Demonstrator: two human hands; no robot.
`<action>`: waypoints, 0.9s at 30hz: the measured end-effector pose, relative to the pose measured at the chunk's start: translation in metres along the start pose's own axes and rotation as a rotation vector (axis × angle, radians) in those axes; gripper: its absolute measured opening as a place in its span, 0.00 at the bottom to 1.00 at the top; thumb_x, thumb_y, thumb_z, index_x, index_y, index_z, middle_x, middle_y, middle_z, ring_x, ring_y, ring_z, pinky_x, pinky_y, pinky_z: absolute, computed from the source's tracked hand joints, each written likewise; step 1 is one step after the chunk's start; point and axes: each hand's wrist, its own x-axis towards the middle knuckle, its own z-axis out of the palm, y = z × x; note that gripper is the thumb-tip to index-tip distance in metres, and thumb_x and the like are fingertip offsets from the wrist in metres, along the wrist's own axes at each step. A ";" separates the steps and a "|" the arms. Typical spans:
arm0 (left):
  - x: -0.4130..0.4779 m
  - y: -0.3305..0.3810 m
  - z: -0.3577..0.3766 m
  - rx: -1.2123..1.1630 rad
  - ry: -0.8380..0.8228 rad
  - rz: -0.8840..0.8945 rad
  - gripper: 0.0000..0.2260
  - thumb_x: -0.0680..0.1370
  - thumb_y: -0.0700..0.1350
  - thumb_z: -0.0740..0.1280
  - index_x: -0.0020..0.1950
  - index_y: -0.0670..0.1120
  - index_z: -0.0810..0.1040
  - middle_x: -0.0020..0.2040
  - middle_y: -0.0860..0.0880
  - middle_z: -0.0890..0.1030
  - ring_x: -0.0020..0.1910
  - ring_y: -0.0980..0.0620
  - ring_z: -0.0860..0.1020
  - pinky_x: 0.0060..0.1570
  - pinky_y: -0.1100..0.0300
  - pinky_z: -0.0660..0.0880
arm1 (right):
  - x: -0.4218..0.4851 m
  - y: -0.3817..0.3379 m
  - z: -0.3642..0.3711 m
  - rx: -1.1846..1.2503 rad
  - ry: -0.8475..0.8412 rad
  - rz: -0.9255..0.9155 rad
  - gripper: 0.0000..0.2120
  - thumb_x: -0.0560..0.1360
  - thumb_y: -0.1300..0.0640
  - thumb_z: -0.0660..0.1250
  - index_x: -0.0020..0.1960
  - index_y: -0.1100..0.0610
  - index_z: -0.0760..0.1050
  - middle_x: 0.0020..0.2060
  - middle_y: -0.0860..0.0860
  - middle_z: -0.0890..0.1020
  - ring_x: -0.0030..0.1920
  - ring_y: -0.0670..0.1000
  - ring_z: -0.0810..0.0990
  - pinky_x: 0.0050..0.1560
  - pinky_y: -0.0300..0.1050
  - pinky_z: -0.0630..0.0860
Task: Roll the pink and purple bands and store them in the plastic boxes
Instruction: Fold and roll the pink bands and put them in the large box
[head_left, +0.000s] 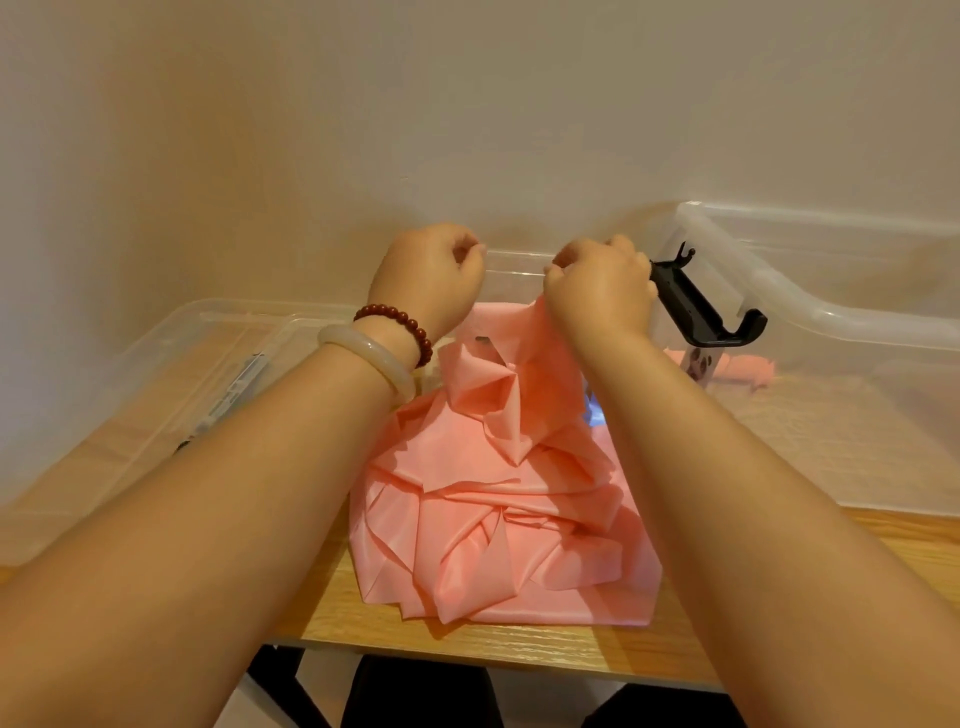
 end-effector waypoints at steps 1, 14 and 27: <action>-0.003 0.000 0.000 0.007 -0.020 0.021 0.11 0.80 0.50 0.63 0.55 0.48 0.82 0.46 0.52 0.82 0.47 0.53 0.79 0.48 0.60 0.74 | -0.002 0.003 0.000 0.028 0.013 0.007 0.13 0.81 0.52 0.60 0.61 0.53 0.79 0.61 0.56 0.73 0.63 0.59 0.69 0.60 0.49 0.65; -0.029 -0.024 0.014 0.073 0.021 0.322 0.07 0.78 0.40 0.67 0.50 0.42 0.85 0.48 0.46 0.84 0.50 0.46 0.80 0.53 0.57 0.72 | -0.040 0.021 0.017 0.313 0.139 0.030 0.11 0.80 0.51 0.63 0.56 0.57 0.69 0.46 0.53 0.80 0.46 0.57 0.77 0.45 0.51 0.73; -0.004 -0.013 -0.016 0.189 0.308 0.253 0.09 0.79 0.44 0.64 0.51 0.42 0.83 0.47 0.42 0.75 0.52 0.41 0.72 0.49 0.51 0.72 | -0.029 0.012 0.002 0.716 0.200 0.028 0.06 0.78 0.58 0.65 0.43 0.52 0.75 0.35 0.41 0.77 0.37 0.42 0.76 0.36 0.28 0.70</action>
